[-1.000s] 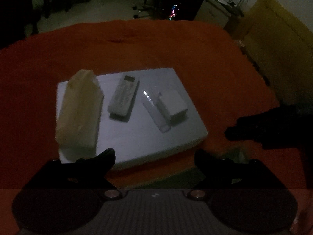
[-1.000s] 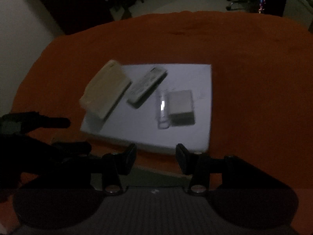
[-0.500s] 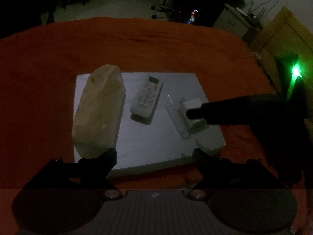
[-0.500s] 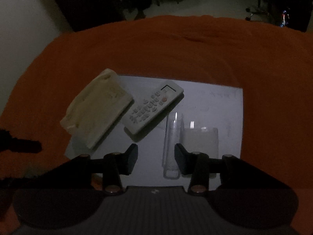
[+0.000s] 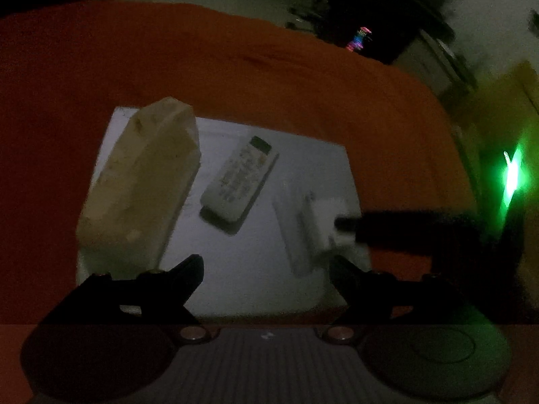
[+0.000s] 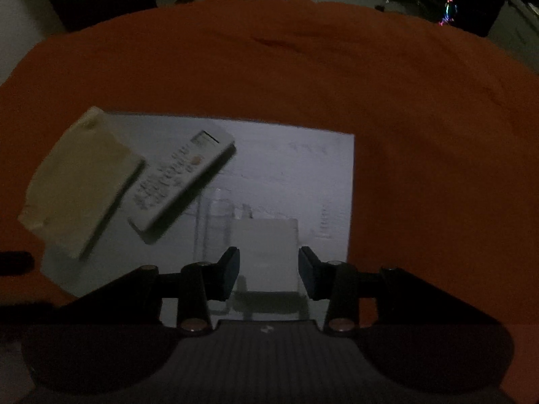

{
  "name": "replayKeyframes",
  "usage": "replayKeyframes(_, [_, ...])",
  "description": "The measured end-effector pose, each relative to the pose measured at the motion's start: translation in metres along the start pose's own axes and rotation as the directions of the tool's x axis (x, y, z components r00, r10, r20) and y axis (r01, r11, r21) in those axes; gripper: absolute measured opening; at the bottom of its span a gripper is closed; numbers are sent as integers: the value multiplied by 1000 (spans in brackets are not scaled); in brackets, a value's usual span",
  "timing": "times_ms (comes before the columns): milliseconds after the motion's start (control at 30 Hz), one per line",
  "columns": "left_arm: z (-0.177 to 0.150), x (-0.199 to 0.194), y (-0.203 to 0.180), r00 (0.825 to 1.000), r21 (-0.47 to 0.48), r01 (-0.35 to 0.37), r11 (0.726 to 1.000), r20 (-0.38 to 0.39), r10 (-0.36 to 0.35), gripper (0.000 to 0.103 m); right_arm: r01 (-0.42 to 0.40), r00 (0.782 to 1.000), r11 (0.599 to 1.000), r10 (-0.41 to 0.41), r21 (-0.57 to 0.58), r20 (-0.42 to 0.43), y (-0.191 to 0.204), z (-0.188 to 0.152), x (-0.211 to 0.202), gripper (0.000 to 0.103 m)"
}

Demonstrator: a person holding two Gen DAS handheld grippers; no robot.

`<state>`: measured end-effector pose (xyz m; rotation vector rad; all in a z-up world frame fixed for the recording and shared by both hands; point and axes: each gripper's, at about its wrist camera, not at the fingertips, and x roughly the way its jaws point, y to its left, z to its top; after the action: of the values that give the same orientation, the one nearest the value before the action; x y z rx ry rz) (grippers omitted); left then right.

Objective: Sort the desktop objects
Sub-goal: 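Grasp the glass tube with the left tool while the right tool grasps the white charger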

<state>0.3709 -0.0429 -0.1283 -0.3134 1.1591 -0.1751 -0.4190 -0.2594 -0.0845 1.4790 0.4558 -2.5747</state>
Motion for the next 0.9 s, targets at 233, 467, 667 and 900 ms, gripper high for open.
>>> replayKeyframes(233, [3, 17, 14, 997, -93, -76, 993, 2, 76, 80, 9, 1000, 1000, -9, 16, 15, 8, -1, 10, 52])
replayKeyframes(467, [7, 23, 32, 992, -149, -125, 981, -19, 124, 80, 71, 995, 997, -72, -19, -64, 9, -5, 33, 60])
replayKeyframes(667, [11, 40, 21, 991, -118, -136, 984, -17, 135, 80, 22, 1000, 997, -21, 70, -19, -10, -18, 21, 59])
replayKeyframes(900, [10, 80, -10, 989, -120, -147, 982, -20, 146, 80, 19, 1000, 996, -17, 87, -17, -38, -48, 1, 59])
